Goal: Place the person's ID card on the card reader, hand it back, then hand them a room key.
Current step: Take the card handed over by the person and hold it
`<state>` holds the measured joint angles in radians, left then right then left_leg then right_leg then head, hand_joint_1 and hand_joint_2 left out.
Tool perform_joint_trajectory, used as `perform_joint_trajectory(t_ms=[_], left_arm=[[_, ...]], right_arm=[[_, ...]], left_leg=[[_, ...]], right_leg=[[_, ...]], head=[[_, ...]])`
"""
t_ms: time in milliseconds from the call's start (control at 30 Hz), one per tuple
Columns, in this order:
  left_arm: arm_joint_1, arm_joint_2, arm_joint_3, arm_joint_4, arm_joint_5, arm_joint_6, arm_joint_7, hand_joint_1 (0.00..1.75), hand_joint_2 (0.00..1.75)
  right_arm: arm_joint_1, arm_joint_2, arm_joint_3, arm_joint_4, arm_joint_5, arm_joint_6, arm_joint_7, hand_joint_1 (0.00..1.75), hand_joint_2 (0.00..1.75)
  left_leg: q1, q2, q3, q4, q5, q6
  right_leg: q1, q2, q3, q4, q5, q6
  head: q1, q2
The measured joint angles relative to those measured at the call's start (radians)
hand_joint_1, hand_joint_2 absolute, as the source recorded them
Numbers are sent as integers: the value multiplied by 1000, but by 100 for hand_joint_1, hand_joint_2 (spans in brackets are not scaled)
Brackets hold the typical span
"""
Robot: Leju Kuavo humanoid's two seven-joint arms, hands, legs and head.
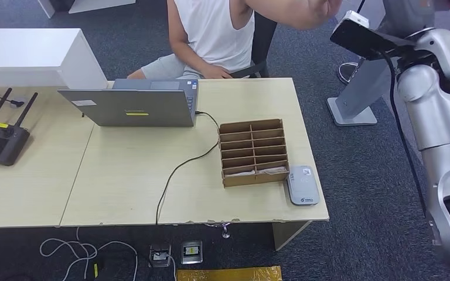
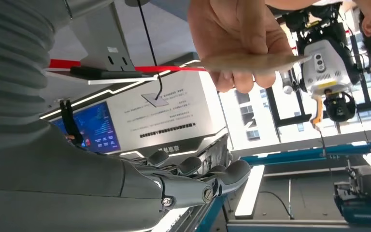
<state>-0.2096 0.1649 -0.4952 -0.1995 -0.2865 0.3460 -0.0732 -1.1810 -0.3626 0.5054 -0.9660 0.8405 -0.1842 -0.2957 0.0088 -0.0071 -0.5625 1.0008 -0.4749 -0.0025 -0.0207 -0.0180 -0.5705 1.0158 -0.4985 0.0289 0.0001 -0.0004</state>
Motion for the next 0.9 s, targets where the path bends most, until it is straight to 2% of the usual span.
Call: perform_joint_trajectory(t_ms=[233,433,467,567,600,667,800,900], left_arm=[[2,6,0,0,3,-4,0,0,0],[3,8,0,0,4,-3,0,0,0],[4,8,0,0,4,-2,0,0,0],[4,8,0,0,4,-1,0,0,0],[5,8,0,0,4,0,0,0,0],[6,7,0,0,4,1,0,0,0],[6,7,0,0,4,1,0,0,0],[7,7,0,0,4,1,0,0,0]], right_arm=[[-1,40,71,42,-10,-4,-2,0,175],[5,57,95,76,-28,-27,-1,2,175],[6,59,98,81,-30,-30,-1,22,175],[8,61,106,93,-39,-36,0,132,175],[9,62,107,97,-42,-36,1,149,175],[12,63,110,104,-51,-36,2,150,175],[17,64,114,116,-64,-34,6,175,175],[19,64,118,123,-66,-27,9,175,175]], left_leg=[[0,0,-1,0,0,0],[0,0,-1,0,0,0],[0,0,-1,0,0,0],[0,0,-1,0,0,0],[0,0,-1,0,0,0],[0,0,-1,0,0,0],[0,0,-1,0,0,0],[0,0,-1,0,0,0]], right_leg=[[0,0,-1,0,0,0],[0,1,-2,0,0,0],[0,1,-2,0,0,0],[0,1,-2,0,0,0],[0,1,-2,0,0,0],[0,1,-2,0,0,0],[0,1,-2,0,0,0],[0,1,-2,0,0,0]], head=[[0,0],[0,0],[0,0],[0,0],[0,0],[0,0],[0,0],[0,0]])
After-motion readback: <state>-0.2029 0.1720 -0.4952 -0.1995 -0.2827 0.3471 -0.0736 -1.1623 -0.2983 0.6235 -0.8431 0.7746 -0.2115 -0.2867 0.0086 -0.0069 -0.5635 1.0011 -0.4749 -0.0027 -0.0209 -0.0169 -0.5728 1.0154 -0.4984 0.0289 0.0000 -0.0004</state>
